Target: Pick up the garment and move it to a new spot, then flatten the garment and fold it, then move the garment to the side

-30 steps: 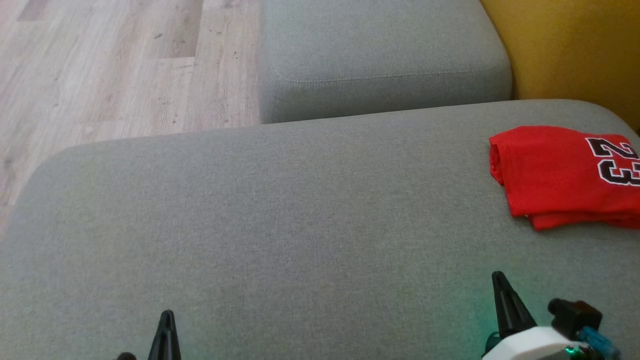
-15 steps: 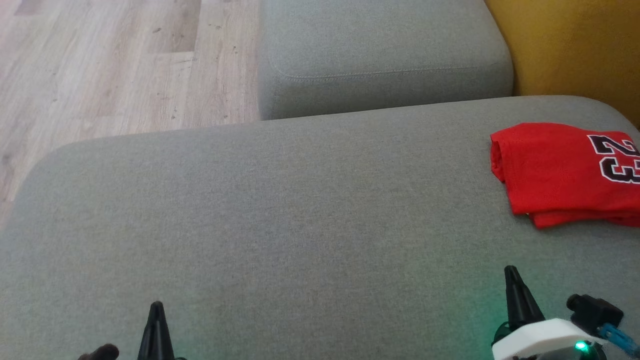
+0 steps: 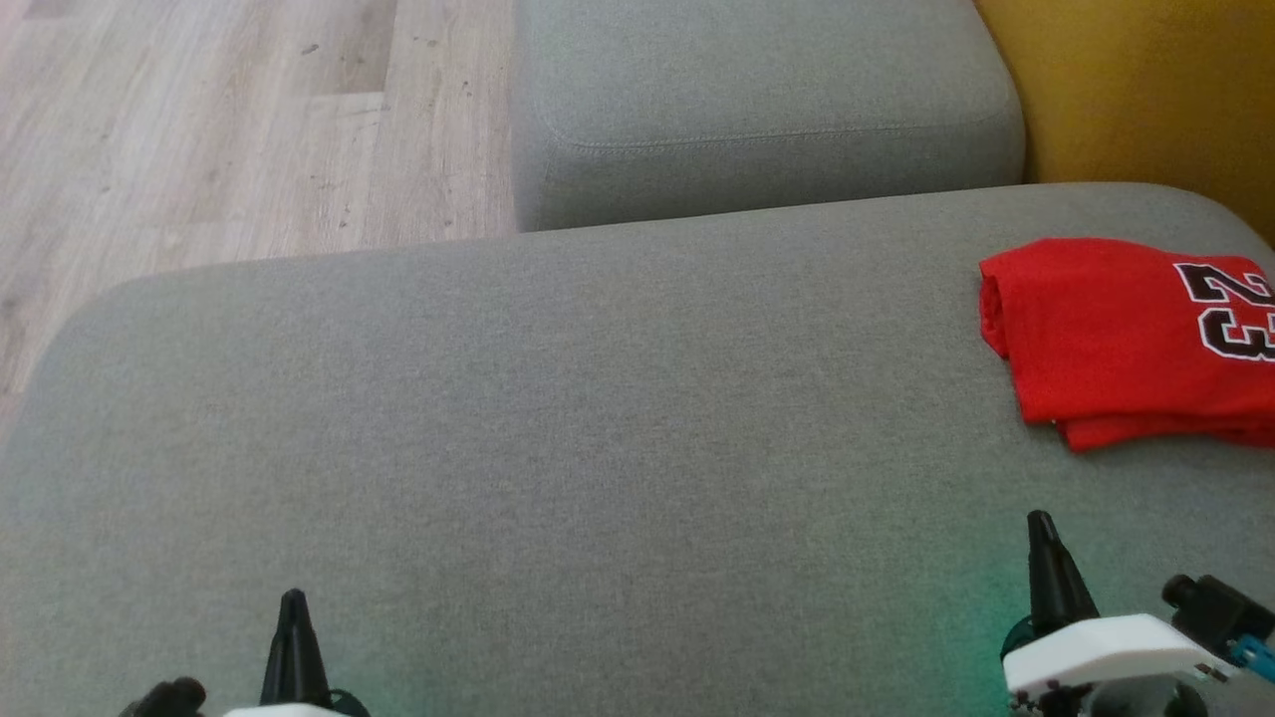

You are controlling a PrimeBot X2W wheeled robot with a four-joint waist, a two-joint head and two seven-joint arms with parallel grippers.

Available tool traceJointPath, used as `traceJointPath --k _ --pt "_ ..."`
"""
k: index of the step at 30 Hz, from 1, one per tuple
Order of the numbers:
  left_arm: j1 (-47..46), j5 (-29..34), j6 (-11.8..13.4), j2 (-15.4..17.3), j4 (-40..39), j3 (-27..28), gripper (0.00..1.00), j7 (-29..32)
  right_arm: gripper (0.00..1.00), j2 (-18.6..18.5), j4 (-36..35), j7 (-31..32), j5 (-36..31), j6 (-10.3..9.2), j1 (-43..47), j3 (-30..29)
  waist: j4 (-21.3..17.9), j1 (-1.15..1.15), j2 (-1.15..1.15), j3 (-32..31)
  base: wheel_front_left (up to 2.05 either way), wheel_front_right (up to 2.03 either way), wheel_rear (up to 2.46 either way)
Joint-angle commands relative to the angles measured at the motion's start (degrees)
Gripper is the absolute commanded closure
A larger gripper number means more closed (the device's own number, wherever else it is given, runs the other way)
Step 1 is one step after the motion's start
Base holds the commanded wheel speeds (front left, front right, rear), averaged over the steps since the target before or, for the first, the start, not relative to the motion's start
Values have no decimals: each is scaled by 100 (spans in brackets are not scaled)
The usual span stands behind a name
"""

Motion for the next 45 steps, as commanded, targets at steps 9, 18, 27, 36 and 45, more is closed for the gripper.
traceJointPath --k 9,18,27,36,45 --pt "-425 -679 -88 -1 -222 211 100 186 100 22 -286 163 716 21 -405 -90 0 -1 0 46 0 0 0" --pt "-538 -1264 -133 -1 -241 298 100 338 100 33 -352 313 1319 24 -468 -187 1 -1 0 90 0 0 0" --pt "-650 -1847 -179 -1 -260 385 100 490 100 44 -417 461 1920 27 -532 -283 1 -1 0 134 0 0 0" --pt "-763 -2432 -224 -2 -279 472 100 642 100 55 -483 610 2523 30 -595 -379 1 -1 0 178 0 0 0" --pt "-863 -2951 -265 -2 -295 549 100 777 100 65 -542 742 3059 33 -652 -464 1 -1 0 217 0 0 0"
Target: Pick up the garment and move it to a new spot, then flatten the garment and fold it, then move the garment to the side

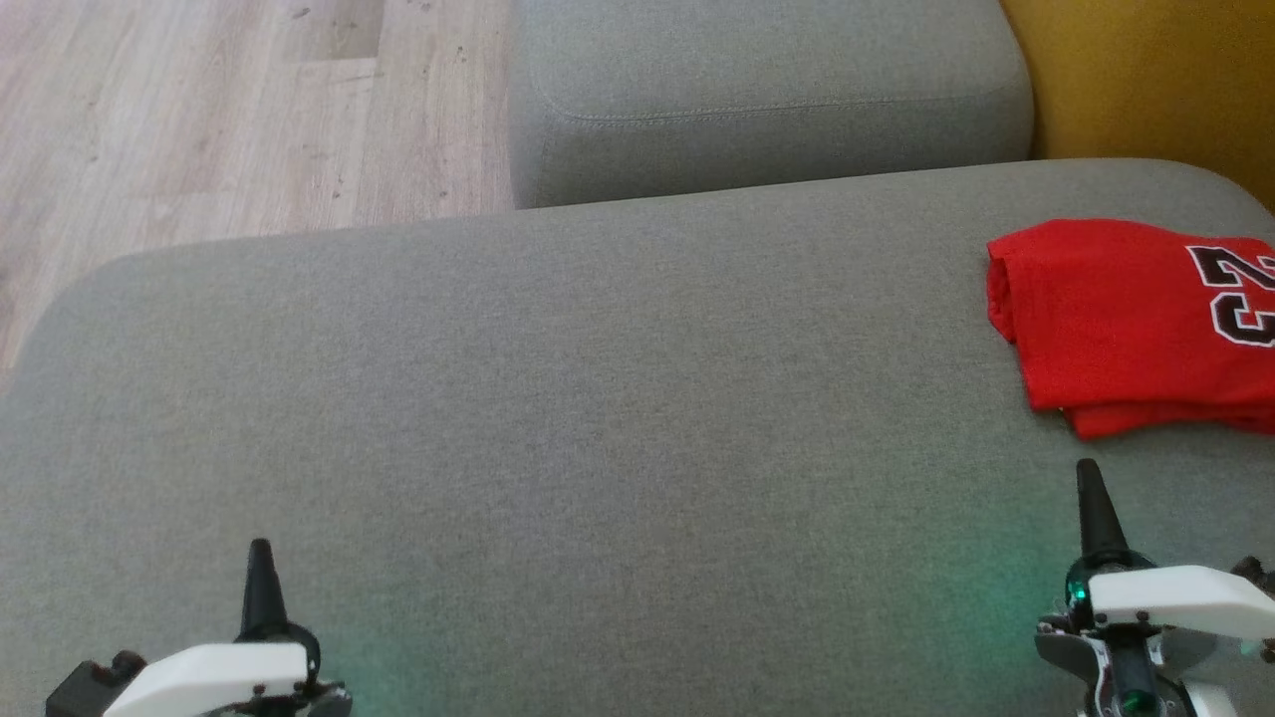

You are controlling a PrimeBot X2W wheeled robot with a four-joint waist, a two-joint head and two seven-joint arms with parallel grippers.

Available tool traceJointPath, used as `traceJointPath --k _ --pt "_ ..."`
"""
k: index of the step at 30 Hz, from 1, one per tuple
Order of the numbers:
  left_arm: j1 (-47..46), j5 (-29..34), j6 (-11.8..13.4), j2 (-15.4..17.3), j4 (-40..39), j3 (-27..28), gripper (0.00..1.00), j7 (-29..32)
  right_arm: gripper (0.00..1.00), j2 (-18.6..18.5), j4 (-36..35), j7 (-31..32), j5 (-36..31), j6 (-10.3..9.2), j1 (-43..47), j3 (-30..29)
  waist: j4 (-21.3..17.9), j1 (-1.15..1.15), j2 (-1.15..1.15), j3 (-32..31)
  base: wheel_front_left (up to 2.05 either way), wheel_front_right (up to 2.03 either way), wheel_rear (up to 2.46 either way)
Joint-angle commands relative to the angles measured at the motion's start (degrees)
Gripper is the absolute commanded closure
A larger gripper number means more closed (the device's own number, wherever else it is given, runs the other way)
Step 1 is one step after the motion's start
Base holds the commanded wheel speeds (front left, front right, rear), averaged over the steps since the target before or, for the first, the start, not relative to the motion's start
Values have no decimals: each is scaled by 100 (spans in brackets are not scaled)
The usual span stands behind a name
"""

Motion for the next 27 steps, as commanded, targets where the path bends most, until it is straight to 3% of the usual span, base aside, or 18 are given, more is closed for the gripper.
traceJointPath --k 1,27 --pt "-334 -115 -68 9 -200 178 100 38 100 -26 -218 31 133 34 -305 54 0 0 0 3 0 0 0" --pt "-672 -1867 -204 7 -257 439 100 495 100 8 -415 476 1941 43 -495 -234 1 0 0 135 0 0 0"
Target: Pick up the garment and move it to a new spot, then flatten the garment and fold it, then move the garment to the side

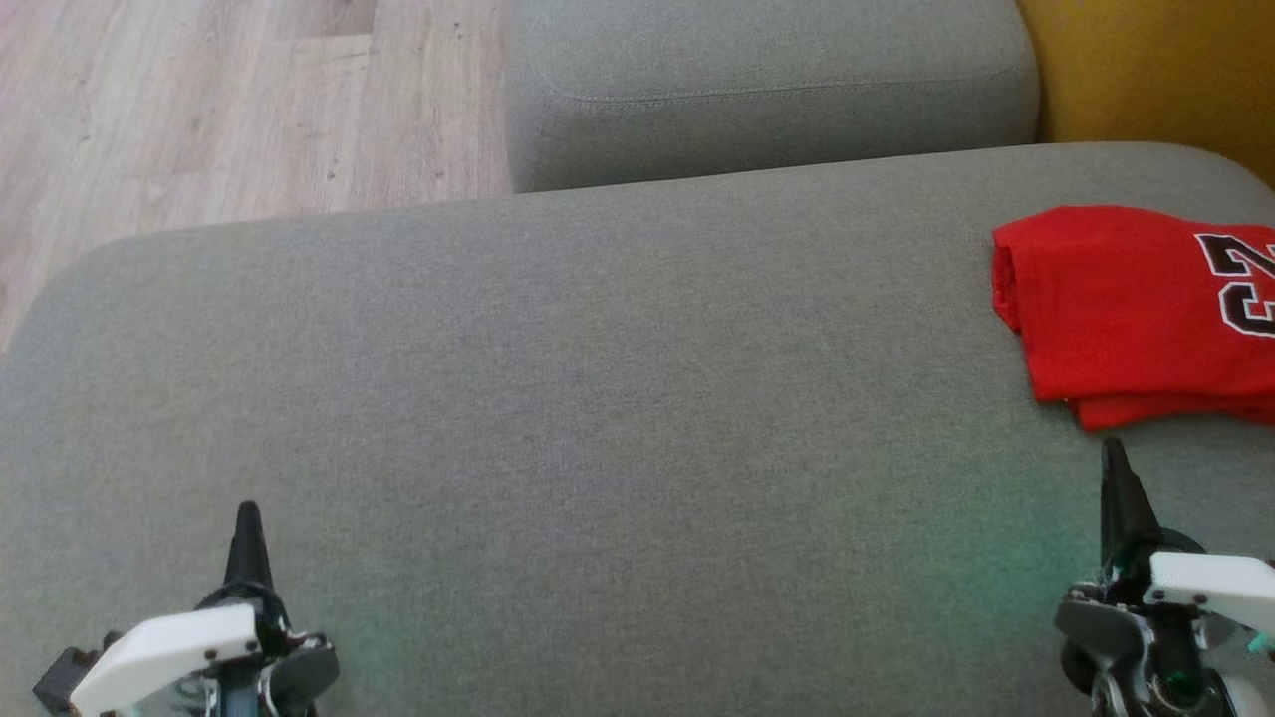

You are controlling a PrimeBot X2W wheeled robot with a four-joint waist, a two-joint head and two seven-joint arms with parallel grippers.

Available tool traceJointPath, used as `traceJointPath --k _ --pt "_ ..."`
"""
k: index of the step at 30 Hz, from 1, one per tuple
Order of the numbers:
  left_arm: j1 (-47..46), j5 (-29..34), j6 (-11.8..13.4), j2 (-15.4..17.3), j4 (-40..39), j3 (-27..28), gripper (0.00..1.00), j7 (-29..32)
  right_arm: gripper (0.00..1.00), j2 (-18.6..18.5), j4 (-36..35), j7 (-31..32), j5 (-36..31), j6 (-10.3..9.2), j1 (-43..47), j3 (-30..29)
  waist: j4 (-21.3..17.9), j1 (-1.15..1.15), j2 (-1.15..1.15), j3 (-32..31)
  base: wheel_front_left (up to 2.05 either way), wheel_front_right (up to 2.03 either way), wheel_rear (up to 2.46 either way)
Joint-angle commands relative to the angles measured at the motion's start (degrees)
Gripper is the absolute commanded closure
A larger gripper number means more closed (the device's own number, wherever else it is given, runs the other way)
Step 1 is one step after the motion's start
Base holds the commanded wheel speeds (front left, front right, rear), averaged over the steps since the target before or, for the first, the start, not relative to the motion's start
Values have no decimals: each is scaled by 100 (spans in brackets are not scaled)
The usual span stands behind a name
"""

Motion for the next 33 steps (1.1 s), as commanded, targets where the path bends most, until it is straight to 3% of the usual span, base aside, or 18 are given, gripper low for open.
traceJointPath --k 1,6,33 --pt "-350 -193 -63 16 -219 221 100 57 100 -25 -264 77 225 43 -373 60 0 0 0 9 0 0 0" --pt "-412 -516 -88 16 -230 269 100 141 100 -19 -301 159 558 45 -408 7 0 0 0 34 0 0 0" --pt "-412 -516 -88 16 -230 269 100 141 100 -19 -301 158 559 45 -408 8 0 0 0 34 0 0 0"
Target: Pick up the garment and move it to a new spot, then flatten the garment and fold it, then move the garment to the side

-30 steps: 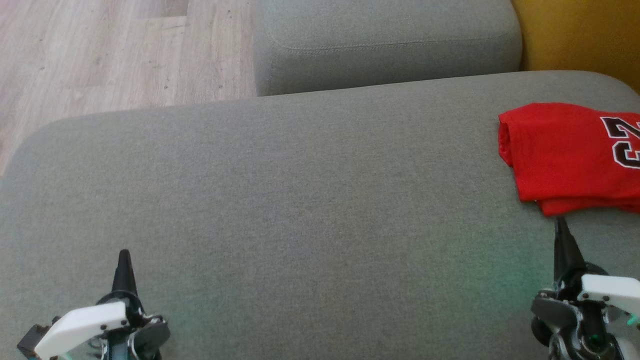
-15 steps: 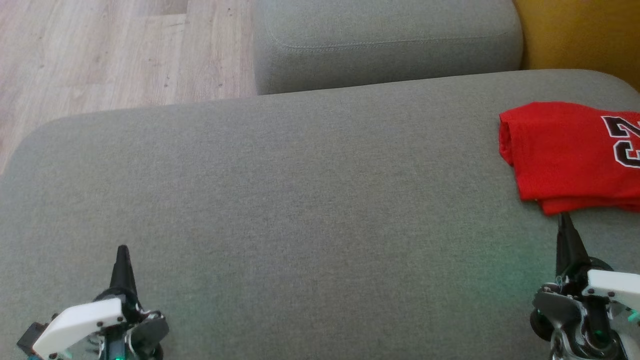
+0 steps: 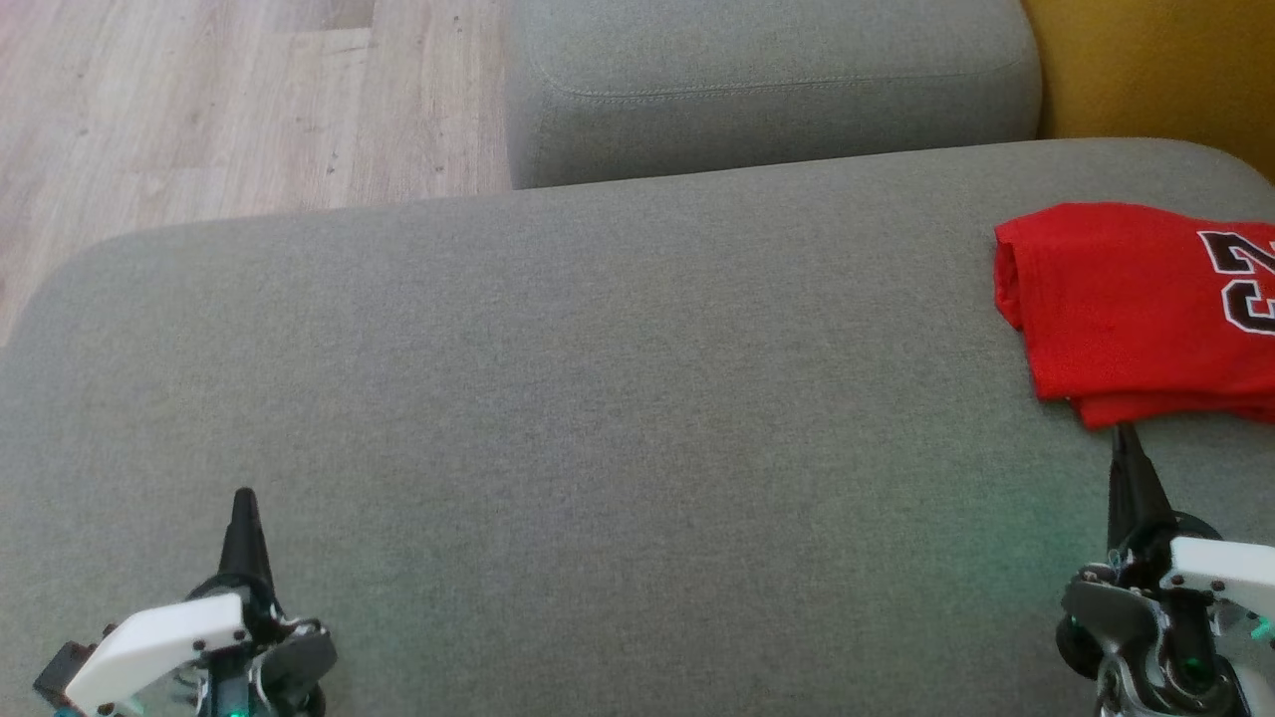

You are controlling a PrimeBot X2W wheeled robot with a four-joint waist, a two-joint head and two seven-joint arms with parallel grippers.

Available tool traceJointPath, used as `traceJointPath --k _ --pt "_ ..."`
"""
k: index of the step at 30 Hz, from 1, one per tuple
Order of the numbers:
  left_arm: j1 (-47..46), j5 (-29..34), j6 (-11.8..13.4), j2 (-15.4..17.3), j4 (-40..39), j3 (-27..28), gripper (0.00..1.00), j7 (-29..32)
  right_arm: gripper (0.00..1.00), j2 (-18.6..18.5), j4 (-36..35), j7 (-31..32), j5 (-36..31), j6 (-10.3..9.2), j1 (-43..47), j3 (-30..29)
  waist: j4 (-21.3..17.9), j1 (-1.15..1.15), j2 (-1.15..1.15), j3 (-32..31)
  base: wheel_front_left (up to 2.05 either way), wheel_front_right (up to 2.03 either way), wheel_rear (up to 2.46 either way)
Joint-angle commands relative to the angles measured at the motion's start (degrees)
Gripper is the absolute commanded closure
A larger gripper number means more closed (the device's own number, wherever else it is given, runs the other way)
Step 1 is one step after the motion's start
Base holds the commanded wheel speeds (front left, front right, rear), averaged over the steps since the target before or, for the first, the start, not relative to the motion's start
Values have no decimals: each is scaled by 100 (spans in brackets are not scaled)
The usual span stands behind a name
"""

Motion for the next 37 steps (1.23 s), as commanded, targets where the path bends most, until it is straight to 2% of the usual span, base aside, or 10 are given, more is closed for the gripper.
traceJointPath --k 1,37 --pt "-291 -32 -40 22 -209 220 100 41 100 -27 -216 34 39 45 -289 115 0 0 0 0 0 0 0" --pt "-291 -32 -40 22 -209 220 100 40 100 -27 -216 33 40 45 -289 116 0 0 0 0 0 0 0"
